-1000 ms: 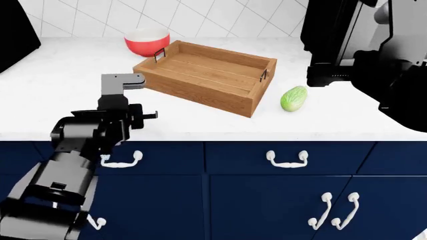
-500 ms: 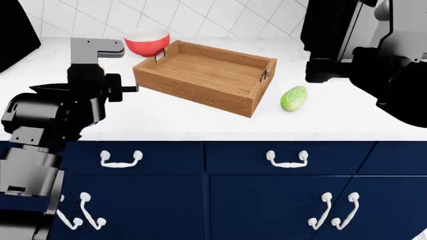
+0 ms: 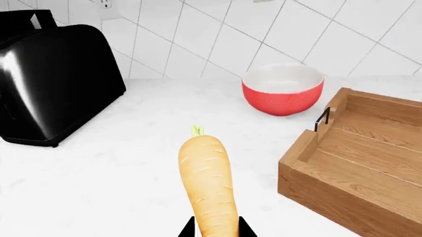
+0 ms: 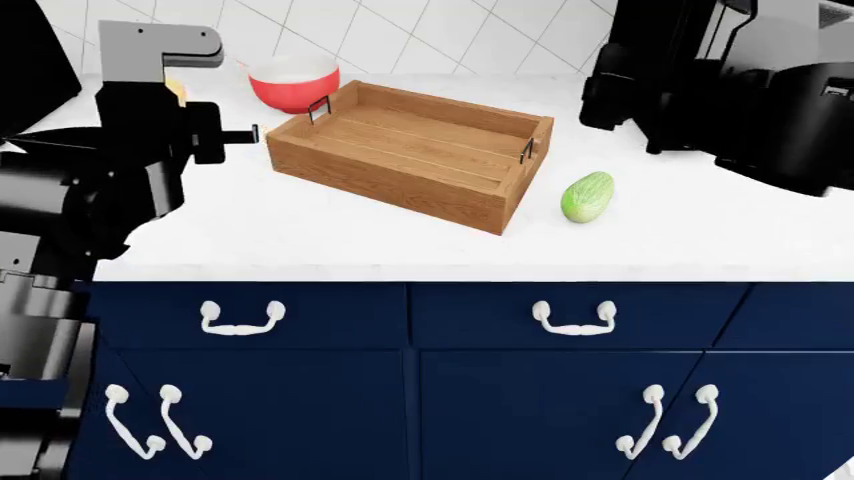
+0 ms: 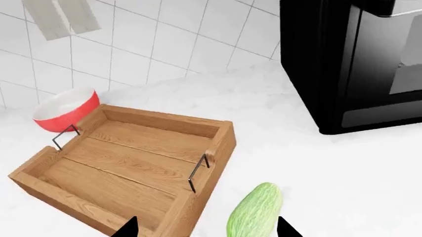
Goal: Place the two vegetables and bowl onto the tray for setting up a vegetable dip station.
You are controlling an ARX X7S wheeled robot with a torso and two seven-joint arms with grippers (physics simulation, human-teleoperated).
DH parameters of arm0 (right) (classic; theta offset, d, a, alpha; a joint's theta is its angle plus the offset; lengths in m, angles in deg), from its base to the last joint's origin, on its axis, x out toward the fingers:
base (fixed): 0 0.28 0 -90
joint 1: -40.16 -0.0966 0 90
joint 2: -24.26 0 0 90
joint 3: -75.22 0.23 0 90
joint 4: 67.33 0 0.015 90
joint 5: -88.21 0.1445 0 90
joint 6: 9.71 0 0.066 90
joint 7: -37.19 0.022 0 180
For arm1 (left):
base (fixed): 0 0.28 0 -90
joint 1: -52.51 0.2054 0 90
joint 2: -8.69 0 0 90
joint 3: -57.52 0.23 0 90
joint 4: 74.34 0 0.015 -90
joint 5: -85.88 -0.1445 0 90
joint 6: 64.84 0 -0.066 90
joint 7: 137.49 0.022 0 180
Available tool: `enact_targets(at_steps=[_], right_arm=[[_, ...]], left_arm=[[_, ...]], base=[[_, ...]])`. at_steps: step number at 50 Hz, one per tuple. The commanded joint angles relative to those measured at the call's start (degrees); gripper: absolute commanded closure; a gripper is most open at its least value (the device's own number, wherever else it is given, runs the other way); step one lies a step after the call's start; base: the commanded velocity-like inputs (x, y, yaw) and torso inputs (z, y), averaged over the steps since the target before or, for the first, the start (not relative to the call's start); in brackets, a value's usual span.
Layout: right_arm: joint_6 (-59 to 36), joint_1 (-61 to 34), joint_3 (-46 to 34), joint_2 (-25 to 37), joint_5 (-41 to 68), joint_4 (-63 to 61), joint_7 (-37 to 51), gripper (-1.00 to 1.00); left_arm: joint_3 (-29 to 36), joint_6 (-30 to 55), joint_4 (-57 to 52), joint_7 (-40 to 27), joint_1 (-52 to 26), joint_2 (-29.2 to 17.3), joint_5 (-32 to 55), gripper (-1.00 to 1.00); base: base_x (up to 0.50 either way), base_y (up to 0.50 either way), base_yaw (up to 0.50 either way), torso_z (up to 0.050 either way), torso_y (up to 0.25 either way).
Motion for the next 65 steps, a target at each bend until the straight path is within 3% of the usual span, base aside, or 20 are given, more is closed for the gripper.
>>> enact_targets(at_steps=[1, 10, 65], right_arm=[[0.28, -0.56, -0.31, -1.93, 0.65, 1.41, 4.32, -1.00], [-0.12, 0.82, 0.65, -0.12, 2.35, -1.58, 8.91, -1.00], [3.64, 5.64, -5.10, -2.75, -5.15, 3.70, 0.05, -1.00]], left_arm=[[-0.74, 0.43, -1.68, -0.54, -0.63, -0.82, 0.26, 1.00], [-0.68, -0.24, -0.88, -0.18, -0.52, -0.44, 0.22, 1.00], [-1.43, -1.36, -0.78, -0.43, 1.34, -0.87, 0.89, 1.00]], base=[[0.00, 0.00, 0.00, 0.000, 0.000], [0.00, 0.00, 0.00, 0.000, 0.000], [0.00, 0.00, 0.00, 0.000, 0.000]])
